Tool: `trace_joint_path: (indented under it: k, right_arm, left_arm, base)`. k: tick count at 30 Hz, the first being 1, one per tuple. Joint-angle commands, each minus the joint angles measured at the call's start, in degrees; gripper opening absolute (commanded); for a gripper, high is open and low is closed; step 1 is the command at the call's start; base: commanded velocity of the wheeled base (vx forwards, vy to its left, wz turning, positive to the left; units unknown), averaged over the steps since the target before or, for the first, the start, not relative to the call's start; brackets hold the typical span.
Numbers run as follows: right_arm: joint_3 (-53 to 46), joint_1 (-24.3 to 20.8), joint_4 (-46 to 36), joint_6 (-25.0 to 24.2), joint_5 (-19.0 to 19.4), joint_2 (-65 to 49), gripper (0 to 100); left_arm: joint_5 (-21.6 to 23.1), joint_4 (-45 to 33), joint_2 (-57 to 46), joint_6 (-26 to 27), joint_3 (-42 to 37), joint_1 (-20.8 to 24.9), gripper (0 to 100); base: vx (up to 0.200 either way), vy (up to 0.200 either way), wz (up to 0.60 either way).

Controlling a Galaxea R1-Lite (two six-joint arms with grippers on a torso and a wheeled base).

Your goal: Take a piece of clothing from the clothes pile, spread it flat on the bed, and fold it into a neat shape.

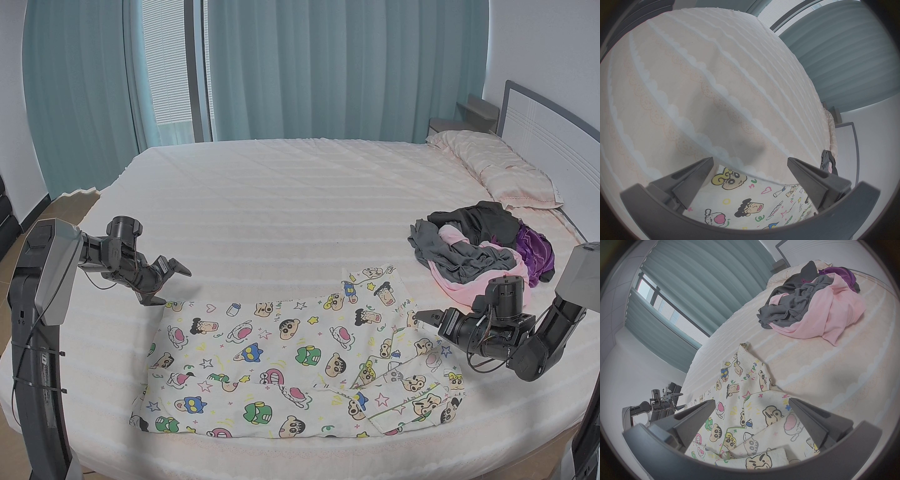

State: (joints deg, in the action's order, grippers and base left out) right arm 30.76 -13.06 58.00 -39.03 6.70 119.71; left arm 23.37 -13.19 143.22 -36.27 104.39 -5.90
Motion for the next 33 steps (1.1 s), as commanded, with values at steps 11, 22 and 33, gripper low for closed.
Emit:
trace_joint_path:
  k: [11,22,33]
  right_arm:
    - [1.06,-0.39,-0.08,0.01,0.06,1.49,100]
    - [25.05,-0.13,-19.95,0.63,-0.11,3.34,100]
    - [43.95,-0.04,-35.77,5.81,-3.63,12.21,100]
  left_arm:
    - [0.01,0.09,1.72,-0.03,0.11,0.36,0]
    - [-1.57,-0.34,0.22,-0.56,1.43,-0.43,0]
    - [-1.75,-0.52,-3.12,-1.61,1.08,-1.39,0]
  base:
    - [0.0,0.0,0.0]
    - [0.0,0.0,0.0]
    - [0.0,0.0,0.0]
